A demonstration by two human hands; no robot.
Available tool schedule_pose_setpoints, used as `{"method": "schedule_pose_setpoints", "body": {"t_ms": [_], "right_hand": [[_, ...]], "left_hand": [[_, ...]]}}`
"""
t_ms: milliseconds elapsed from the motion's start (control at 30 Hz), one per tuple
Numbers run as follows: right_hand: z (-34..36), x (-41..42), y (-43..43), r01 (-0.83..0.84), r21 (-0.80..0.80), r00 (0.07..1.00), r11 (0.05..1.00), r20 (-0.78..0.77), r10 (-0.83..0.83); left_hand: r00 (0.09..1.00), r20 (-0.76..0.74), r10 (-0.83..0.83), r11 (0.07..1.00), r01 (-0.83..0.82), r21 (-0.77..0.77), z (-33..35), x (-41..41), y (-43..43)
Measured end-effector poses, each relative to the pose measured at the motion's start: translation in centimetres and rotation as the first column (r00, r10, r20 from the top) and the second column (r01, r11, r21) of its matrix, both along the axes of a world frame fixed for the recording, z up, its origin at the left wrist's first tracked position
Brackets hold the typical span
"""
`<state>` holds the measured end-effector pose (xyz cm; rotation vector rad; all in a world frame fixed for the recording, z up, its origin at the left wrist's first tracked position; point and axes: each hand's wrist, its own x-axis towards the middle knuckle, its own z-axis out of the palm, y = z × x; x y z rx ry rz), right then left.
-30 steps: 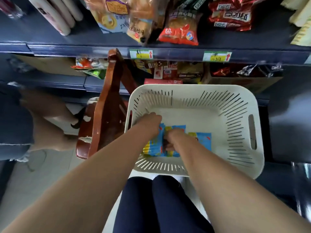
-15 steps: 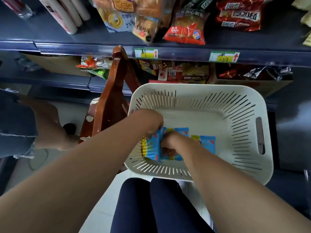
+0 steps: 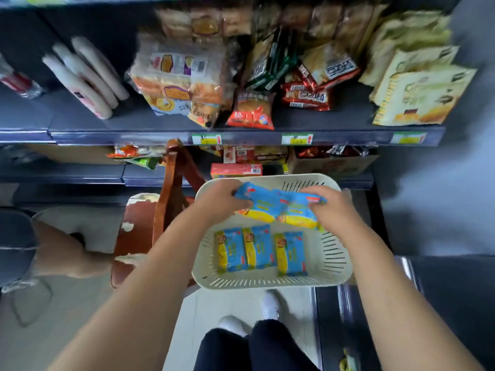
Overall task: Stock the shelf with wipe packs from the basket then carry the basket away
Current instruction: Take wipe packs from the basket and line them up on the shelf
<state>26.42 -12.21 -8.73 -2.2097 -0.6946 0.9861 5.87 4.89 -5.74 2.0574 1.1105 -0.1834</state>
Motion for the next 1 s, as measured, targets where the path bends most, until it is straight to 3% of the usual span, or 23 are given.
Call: {"method": "schedule_pose_setpoints", "body": {"t_ms": [167, 300, 533, 633, 733, 1000], "right_hand": [[7.1, 0.2, -4.8, 0.272, 0.207, 0.962, 0.94, -0.043, -0.269], [11.5, -2.2, -6.3, 0.462, 0.324, 0.887, 0.826, -0.159, -0.434], [17.4, -8.5, -10.9, 0.679, 0.52, 0.707, 0.518, -0.272, -0.653], [18.9, -12.5, -14.4, 0.725, 0.583, 0.586, 0.367, -0.243, -0.773], [20.4, -16.6, -18.7, 0.716, 0.637, 0.512, 0.285, -0.203, -0.834], [24.7, -24.8, -32.0, 0.733, 0.68, 0.204, 0.027, -0.181, -0.962]], "left_hand": [[0.925, 0.246, 0.289, 0.948, -0.24, -0.211, 5.4, -0.2, -1.9], [0.842, 0.375, 0.387, 0.902, -0.26, -0.346, 10.1, -0.4, -2.6], [0.737, 0.585, 0.339, 0.917, -0.121, -0.379, 16.3, -1.6, -6.5], [0.742, 0.629, 0.233, 0.926, 0.027, -0.376, 17.9, -2.3, -9.5], [0.717, 0.683, 0.143, 0.925, 0.149, -0.349, 19.0, -2.7, -12.4], [0.64, 0.767, -0.033, 0.801, 0.476, -0.363, 21.1, -2.9, -24.5]]}}
